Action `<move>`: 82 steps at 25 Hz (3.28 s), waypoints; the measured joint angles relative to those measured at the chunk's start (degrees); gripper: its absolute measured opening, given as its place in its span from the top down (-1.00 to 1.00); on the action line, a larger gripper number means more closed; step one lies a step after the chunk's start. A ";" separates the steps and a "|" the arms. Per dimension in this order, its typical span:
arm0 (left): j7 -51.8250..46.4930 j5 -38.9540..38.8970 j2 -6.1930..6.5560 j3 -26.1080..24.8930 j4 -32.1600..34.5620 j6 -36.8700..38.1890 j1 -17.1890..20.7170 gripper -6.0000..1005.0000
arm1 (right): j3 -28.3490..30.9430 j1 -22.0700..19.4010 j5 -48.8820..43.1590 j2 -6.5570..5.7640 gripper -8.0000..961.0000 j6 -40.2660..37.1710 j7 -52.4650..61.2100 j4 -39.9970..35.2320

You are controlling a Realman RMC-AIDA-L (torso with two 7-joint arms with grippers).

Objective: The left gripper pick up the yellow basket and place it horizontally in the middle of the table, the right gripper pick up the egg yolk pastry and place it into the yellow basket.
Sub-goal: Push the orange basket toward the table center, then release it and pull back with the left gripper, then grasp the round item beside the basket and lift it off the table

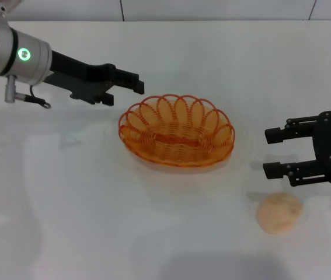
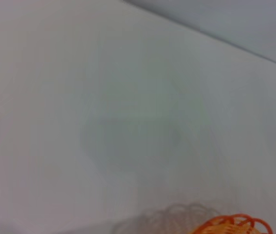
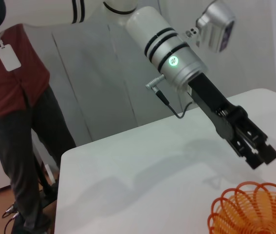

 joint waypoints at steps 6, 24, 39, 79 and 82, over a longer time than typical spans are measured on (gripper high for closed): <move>6.37 -0.22 0.32 -0.03 5.04 0.92 0.41 -0.75 | 0.13 -0.07 -0.02 0.05 -0.36 0.61 -0.08 0.68; 34.09 -2.71 2.14 3.36 19.85 17.32 4.73 -0.74 | -5.59 0.35 -1.84 0.11 -0.36 8.18 1.93 0.87; 37.35 -4.33 1.46 9.00 21.01 23.76 6.17 -0.74 | -6.36 -0.46 -12.56 0.00 -0.35 6.21 9.92 -3.34; 42.01 -5.07 -1.99 12.23 17.41 15.94 5.70 -0.74 | -11.13 -0.20 -17.60 0.02 -0.19 10.35 9.91 0.63; 42.02 -5.16 -1.88 12.17 17.48 15.56 5.83 -0.74 | -11.36 -0.13 -18.03 0.02 0.03 10.58 9.91 0.75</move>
